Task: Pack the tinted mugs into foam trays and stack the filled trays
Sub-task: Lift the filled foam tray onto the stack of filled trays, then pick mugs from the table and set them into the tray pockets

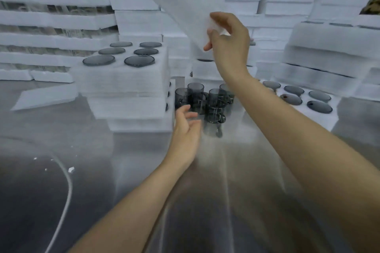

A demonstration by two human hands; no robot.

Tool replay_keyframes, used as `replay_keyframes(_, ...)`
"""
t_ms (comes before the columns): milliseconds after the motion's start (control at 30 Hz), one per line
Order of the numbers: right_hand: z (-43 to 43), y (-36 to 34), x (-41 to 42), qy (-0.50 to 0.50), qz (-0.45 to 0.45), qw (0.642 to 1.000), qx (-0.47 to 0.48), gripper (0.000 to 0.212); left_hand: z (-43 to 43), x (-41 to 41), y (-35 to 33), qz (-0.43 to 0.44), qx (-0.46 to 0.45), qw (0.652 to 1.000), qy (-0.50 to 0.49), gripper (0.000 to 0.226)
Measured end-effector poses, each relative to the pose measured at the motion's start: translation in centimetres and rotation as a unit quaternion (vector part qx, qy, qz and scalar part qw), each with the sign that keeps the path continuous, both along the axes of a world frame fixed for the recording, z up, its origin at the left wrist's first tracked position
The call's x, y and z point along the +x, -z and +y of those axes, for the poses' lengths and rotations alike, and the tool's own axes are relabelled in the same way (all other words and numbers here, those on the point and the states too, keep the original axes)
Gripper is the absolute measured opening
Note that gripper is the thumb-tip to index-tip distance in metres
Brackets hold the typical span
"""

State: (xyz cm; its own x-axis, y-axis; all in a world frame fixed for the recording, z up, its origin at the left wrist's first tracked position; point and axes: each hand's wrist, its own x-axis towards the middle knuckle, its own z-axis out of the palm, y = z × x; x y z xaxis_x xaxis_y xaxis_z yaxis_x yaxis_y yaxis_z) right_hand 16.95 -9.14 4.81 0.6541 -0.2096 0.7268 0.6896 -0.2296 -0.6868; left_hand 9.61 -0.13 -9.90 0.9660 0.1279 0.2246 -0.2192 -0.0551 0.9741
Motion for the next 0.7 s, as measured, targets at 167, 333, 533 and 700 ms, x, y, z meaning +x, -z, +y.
replay_keyframes(167,-6.9,5.6,-10.4,0.093,-0.074,0.987,-0.109,0.018,-0.3,-0.5,-0.6,0.047,-0.071,0.996,-0.014,0.020)
replay_keyframes(333,-14.1,10.8,-15.0,0.168,-0.187,0.947,-0.201,0.025,-0.3,-1.0,-1.5,0.087,-0.149,0.985,-0.018,0.031)
replay_keyframes(533,-17.1,11.7,-16.1,0.055,-0.114,0.962,-0.243,0.031,0.5,-0.9,-1.3,0.111,-0.212,0.970,0.034,0.052)
replay_keyframes(700,-16.6,9.6,-15.5,0.108,-0.110,0.972,-0.177,0.030,0.4,-0.9,-0.8,0.080,-0.112,0.988,0.070,0.036)
